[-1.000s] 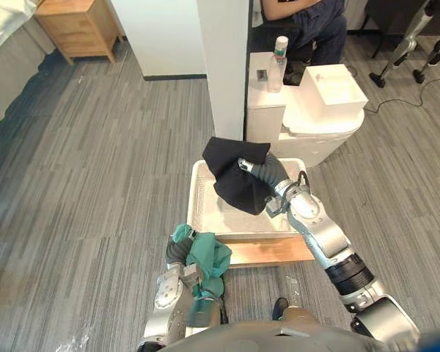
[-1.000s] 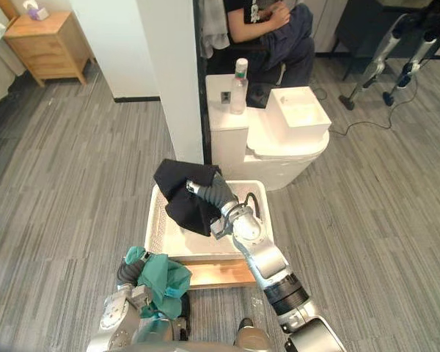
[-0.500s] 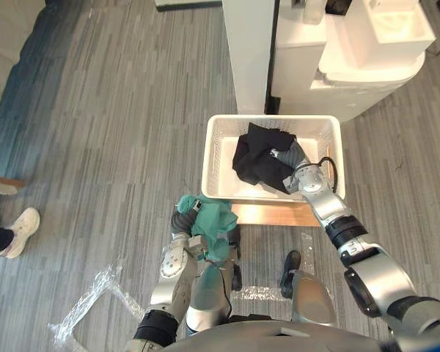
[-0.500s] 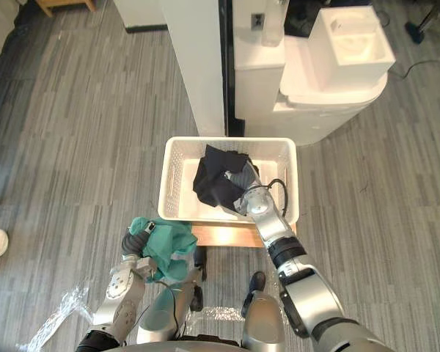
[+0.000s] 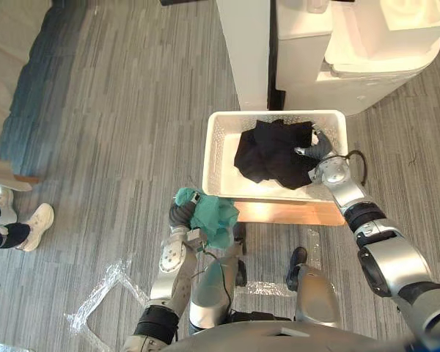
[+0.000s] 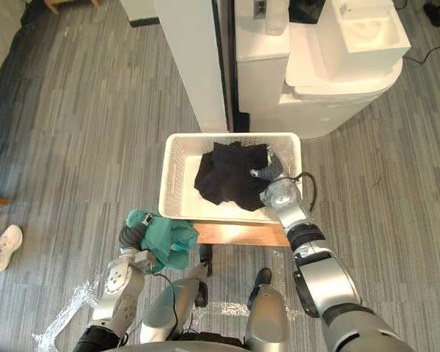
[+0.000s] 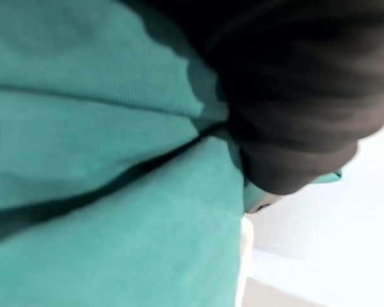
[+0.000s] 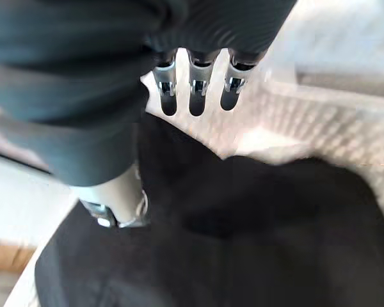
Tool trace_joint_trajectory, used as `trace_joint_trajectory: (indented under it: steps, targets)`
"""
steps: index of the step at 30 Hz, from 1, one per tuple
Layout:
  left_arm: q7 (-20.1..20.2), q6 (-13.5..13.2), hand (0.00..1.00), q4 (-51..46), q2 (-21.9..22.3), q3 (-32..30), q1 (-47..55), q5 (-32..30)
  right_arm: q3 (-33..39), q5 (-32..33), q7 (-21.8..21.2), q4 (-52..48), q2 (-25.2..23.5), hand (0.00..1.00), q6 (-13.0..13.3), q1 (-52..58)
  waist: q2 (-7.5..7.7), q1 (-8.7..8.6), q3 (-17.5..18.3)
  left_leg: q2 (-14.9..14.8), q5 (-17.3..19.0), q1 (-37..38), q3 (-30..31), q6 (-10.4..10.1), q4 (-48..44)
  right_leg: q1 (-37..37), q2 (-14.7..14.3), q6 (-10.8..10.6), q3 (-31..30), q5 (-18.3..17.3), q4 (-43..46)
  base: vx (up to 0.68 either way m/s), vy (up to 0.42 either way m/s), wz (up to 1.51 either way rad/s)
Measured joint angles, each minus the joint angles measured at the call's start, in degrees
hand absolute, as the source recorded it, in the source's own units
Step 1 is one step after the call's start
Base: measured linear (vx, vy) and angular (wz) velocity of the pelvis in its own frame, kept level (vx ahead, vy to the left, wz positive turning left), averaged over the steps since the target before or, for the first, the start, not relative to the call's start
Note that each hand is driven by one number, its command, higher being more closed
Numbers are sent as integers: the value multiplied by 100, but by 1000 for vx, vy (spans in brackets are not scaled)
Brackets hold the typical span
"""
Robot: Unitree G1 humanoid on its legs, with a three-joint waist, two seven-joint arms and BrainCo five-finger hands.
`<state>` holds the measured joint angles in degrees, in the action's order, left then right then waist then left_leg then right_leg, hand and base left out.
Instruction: Tidy the bed and pick cloth on bed and put in laundry
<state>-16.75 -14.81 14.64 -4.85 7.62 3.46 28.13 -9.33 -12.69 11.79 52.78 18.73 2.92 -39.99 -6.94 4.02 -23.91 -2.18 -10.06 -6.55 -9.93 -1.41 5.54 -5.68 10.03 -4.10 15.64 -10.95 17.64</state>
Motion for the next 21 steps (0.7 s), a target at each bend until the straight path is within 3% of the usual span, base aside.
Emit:
trace_joint_trajectory:
  steps: [5, 8, 10, 12, 14, 17, 19, 21]
  targets:
    - [-838, -174, 100, 35, -3, -752, -53, 277, 209, -1, 201, -240, -12, 0, 355, 710, 73, -34, 11, -58, 82, 198, -63, -7, 8, 230, -78, -16, -12, 28, -187, 3, -12, -8]
    - [-1277, -267, 100, 315, -10, -1060, -204, 571, 211, 24, 214, -307, -79, 0, 370, 948, 190, -29, 50, -87, 95, 259, -57, -22, 2, 357, -121, -30, 15, 73, -325, 31, -18, 0]
    - [-1514, -394, 100, 537, 13, -1165, -295, 1119, 236, 93, 224, -385, -183, 0, 353, 1096, 304, -38, 79, -93, 108, 313, -58, -41, 1, 468, -142, -41, 32, 118, -450, 65, -14, 0]
    - [-1716, -651, 100, 588, 65, -1324, -305, 1779, 251, 226, 227, -458, -329, 0, 314, 1313, 452, -40, 153, -93, 109, 380, -57, -43, 0, 613, -160, -66, 47, 175, -612, 80, -10, 1]
    - [-1951, -1293, 100, 586, 224, -1753, -400, 2780, 274, 293, 227, -508, -467, 0, 296, 1593, 610, -62, 245, -89, 123, 437, -73, -64, -2, 804, -181, -91, 72, 261, -838, 123, -8, 7]
    - [-1956, -1920, 100, 87, 211, -2164, -590, 3972, 281, 295, 203, -677, -511, 0, 235, 1979, 693, -64, 292, -88, 131, 567, -233, -70, -1, 1019, -203, -91, 50, 353, -1050, 53, 5, -2]
    - [-2050, -2108, 100, -434, 162, -2368, -753, 4075, 342, 297, 172, -745, -519, 0, 234, 2195, 700, -79, 379, -97, 153, 585, -257, -86, 2, 1068, -232, -81, 36, 406, -1160, 14, 7, -8]
    - [-2672, -2148, 100, -1092, -302, -2639, -1211, 3616, 364, 306, 86, -916, -529, 0, 250, 2512, 715, -109, 511, -163, 211, 636, -382, -80, 4, 1155, -316, -54, -65, 529, -1360, -8, 0, -23]
